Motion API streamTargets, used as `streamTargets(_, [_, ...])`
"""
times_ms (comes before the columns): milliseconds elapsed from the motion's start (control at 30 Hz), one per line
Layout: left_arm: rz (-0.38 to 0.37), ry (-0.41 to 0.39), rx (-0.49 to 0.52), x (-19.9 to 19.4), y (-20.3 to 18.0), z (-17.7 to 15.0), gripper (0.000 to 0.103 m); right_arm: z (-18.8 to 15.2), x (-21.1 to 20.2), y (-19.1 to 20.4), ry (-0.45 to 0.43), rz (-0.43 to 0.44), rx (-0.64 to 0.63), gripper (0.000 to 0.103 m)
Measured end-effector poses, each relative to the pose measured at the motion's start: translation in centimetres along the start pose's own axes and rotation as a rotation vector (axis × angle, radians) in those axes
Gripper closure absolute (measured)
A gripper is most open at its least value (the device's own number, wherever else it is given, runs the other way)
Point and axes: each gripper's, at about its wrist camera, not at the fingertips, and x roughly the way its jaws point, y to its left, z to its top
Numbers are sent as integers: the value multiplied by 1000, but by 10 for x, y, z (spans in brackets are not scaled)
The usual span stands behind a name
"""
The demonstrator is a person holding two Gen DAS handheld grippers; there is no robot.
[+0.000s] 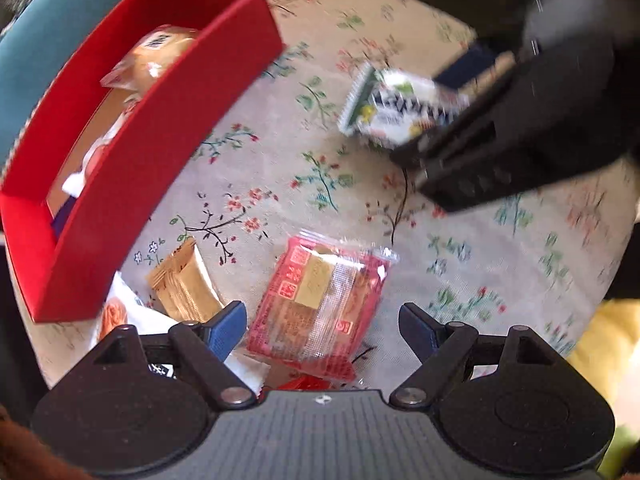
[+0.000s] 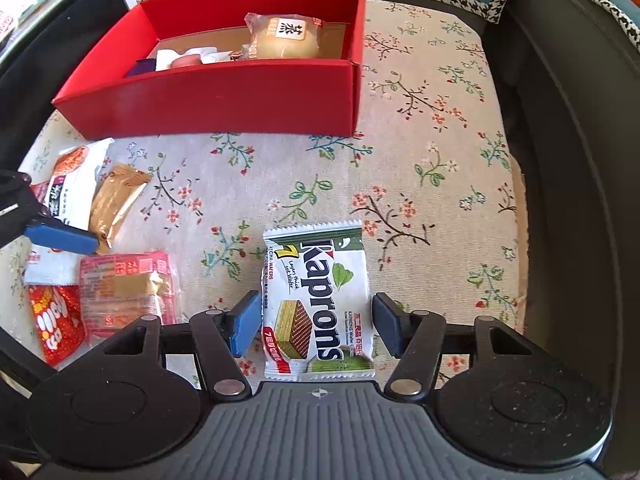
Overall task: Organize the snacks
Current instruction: 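Lower the left gripper to the red-gold mooncake pack while the right gripper approaches the Kaprons wafer, then grasp the mooncake pack with the left gripper while the right gripper grasps the Kaprons wafer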
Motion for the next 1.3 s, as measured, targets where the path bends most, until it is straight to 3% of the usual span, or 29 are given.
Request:
streamTargets(100, [-13, 22, -17, 5, -4, -5, 0, -2, 2, -2, 7, -4, 0, 35])
streamTargets(267, [-83, -34, -116, -4, -7, -18, 0, -3, 1, -1, 7, -8, -7, 35])
streamTargets(433, [-144, -42, -336, 4, 16, -20, 0, -4, 3, 1, 15, -10, -14, 33])
streamTargets(567, [-134, -58, -423, 14, 16, -19, 0, -3, 5, 2, 19, -13, -19, 28])
streamTargets(900, [-119, -120, -510, 8, 23, -34, 0, 0, 8, 1, 14, -18, -9, 23])
streamTargets(1033, [-98, -133, -534, 3, 21, -40, 0, 0, 12, 4, 12, -34, -18, 16])
streamTargets(1300, [-130, -143, -556, 6, 20, -40, 0, 1, 12, 7, 3, -52, -8, 18])
